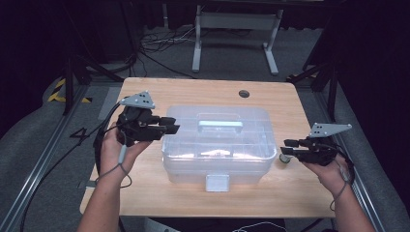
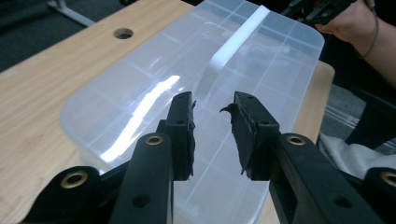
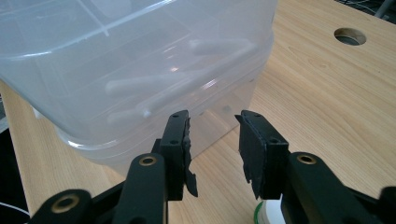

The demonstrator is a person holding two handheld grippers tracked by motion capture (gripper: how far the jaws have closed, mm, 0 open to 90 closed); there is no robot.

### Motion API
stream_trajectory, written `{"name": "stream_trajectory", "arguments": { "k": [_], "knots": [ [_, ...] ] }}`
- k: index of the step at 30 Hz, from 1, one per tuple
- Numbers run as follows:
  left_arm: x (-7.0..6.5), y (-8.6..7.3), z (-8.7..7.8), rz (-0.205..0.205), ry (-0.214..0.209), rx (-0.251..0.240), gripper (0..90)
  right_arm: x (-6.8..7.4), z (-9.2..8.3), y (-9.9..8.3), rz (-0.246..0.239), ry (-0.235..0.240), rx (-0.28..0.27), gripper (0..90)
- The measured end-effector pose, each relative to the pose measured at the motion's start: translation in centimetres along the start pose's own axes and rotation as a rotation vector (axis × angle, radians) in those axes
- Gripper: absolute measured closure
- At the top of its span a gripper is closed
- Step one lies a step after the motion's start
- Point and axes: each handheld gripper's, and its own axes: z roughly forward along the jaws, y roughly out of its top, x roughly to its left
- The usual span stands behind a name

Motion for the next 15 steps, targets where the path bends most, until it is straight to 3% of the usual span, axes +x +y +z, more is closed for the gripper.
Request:
{"name": "stream_trajectory", "arguments": {
  "k": [7,15],
  "knots": [
    [-0.7,1.3,2.6,0.066,0.013,0.053,76.0,0.2,-0.1,0.0,0.0,0.005,0.001,63.0],
    [-1.3,1.7,4.3,0.068,0.031,0.073,75.7,0.3,0.0,-0.1,-0.007,0.013,0.004,62.8]
  ]
}}
